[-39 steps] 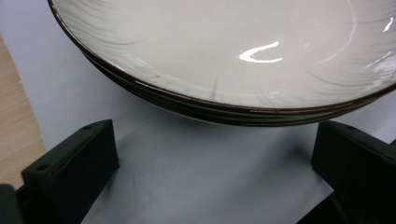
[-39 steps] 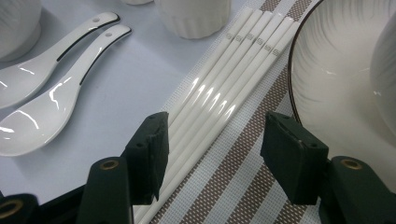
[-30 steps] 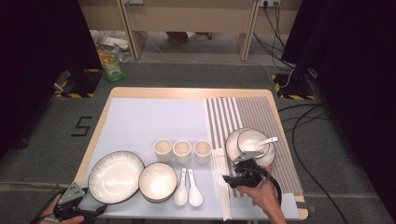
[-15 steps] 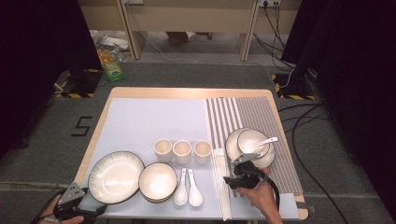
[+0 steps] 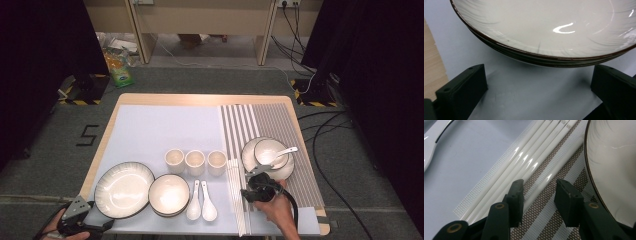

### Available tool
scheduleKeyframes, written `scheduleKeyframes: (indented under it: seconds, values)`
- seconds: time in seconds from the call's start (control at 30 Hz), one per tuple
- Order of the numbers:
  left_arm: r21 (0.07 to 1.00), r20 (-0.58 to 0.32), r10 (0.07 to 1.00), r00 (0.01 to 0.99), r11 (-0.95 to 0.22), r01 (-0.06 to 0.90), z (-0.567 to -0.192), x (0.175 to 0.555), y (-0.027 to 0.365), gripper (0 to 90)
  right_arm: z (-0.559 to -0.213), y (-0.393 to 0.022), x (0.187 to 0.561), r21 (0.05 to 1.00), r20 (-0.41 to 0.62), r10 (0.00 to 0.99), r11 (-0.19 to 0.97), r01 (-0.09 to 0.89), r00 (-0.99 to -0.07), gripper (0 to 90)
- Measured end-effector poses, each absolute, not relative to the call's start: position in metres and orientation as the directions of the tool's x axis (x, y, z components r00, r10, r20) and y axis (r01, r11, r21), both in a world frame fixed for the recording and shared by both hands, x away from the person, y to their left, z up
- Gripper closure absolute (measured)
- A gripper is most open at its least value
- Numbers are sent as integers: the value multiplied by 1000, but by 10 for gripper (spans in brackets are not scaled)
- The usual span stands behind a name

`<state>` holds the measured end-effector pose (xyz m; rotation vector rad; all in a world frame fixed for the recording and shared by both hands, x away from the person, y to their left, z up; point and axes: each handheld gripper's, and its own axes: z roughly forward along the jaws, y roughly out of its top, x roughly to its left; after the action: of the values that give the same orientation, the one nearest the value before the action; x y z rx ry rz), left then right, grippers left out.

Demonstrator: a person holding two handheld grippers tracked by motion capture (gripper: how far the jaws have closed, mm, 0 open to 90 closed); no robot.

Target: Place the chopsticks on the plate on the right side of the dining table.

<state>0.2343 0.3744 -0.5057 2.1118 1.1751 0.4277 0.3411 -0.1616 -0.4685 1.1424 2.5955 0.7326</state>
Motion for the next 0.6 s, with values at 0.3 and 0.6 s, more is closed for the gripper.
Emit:
scheduleKeyframes:
  seconds: [0.3,0.6]
  values:
    - [693,-37,842,539,-367,621,-506,234,374,0,-466,-174,343,502,20,735,579,643,-678,724]
    - [692,-32,840,542,-373,618,-505,235,375,0,-464,-186,344,486,27,723,594,641,-691,793]
